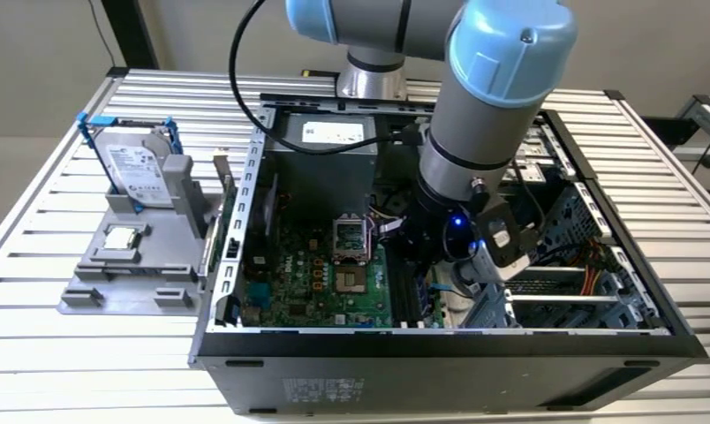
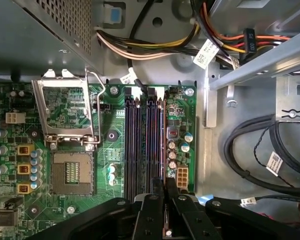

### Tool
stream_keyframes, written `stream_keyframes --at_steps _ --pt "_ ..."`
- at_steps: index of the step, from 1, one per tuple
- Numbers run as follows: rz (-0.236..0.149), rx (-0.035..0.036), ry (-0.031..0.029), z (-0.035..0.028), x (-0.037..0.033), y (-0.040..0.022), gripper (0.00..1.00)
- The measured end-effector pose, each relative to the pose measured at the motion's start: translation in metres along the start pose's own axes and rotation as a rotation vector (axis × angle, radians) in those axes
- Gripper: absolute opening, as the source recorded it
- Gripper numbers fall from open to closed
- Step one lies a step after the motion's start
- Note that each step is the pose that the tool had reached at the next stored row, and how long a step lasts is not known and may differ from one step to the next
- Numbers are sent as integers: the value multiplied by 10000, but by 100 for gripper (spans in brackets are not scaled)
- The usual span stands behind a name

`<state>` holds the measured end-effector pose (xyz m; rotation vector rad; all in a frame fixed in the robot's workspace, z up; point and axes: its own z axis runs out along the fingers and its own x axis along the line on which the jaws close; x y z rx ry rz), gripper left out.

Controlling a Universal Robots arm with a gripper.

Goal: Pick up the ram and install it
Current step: 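Insert the ram into the slot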

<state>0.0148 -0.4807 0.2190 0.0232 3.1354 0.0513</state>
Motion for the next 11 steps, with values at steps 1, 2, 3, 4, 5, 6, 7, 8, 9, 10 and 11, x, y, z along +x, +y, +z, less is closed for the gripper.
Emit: stream_keyframes --at_steps 1,2,3,4,5,6,7,8,9,10,11 --pt "0 2 1 4 0 1 0" --pt "0 3 1 7 0 2 0" --pt "0 3 1 8 1 3 0" --pt "-2 3 1 8 1 3 0" --pt "-6 4 1 8 1 3 0" --pt "-13 3 1 9 2 3 0" --pt "-24 3 2 9 3 3 0" --pt "-38 2 2 9 6 3 0" --pt "-57 1 3 9 8 3 0" --pt "-67 1 3 9 8 3 0" --pt "-67 1 3 9 8 3 0"
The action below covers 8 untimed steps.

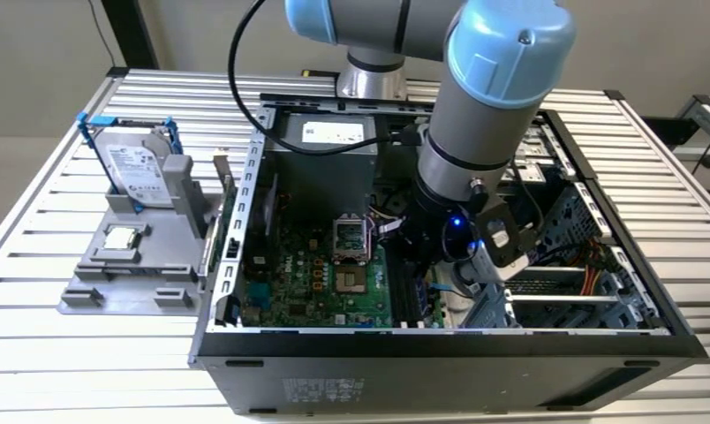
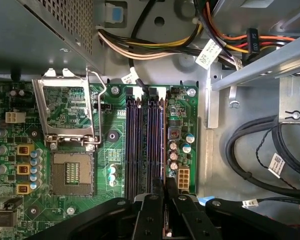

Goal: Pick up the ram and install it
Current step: 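Insert the ram into the slot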

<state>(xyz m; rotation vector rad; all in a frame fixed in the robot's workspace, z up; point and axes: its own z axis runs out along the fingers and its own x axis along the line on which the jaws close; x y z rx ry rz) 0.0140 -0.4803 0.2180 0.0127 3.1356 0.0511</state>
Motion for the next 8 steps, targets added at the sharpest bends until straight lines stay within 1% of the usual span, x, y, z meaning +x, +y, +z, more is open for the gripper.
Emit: stream_keyframes --at_steps 8 --pt "1 7 8 24 2 -1 0"
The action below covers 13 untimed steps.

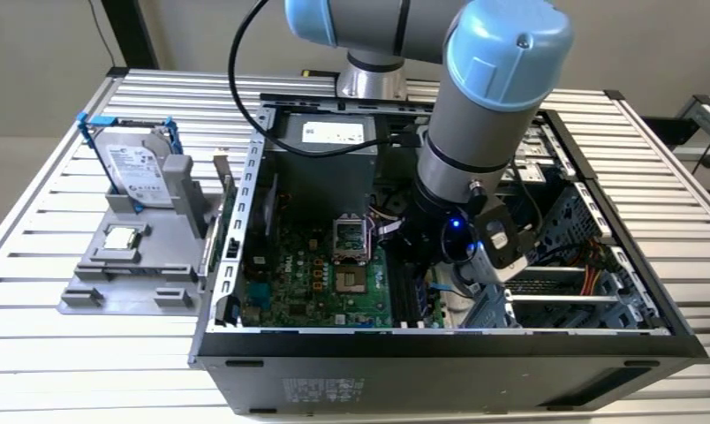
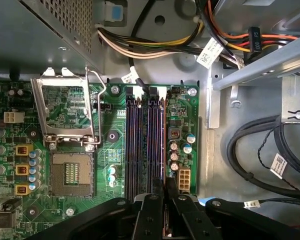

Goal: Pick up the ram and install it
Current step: 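Insert the ram into the slot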

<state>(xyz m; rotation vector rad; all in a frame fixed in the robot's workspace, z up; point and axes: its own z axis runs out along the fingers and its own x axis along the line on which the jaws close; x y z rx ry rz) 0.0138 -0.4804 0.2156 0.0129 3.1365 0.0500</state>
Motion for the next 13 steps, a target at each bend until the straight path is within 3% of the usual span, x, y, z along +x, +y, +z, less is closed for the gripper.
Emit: stream_keyframes --at_steps 7,13 --pt "0 -3 -1 0 0 1 0" --pt "0 10 -1 -59 -1 3 0"
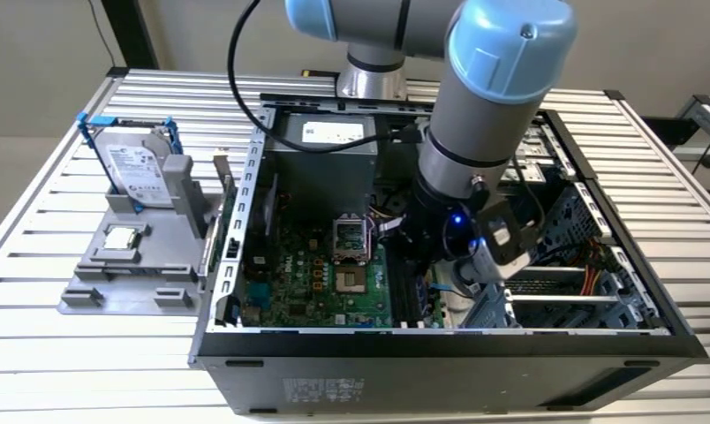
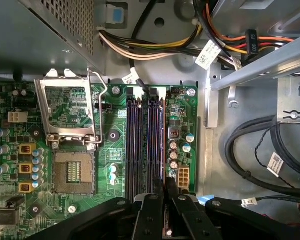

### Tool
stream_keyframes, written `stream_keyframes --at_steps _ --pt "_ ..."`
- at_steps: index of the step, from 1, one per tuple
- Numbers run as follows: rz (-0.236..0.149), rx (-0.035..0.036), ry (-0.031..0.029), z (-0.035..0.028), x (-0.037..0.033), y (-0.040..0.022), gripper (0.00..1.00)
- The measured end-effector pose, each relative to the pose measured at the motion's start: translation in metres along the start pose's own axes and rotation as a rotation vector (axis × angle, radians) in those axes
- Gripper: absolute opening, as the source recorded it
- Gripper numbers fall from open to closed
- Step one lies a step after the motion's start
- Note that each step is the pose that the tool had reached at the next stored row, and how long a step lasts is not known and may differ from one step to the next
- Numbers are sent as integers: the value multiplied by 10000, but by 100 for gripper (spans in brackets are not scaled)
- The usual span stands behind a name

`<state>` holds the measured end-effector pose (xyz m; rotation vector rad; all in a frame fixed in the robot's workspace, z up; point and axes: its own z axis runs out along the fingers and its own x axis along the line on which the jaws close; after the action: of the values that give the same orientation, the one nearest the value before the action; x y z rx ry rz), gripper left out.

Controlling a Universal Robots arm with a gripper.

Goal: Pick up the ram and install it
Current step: 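Insert the ram into the slot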

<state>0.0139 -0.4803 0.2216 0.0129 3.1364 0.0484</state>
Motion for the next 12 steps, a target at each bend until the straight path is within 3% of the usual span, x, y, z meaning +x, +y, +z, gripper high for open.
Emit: stream_keyframes --at_steps 12 --pt "179 27 -5 11 16 0 0"
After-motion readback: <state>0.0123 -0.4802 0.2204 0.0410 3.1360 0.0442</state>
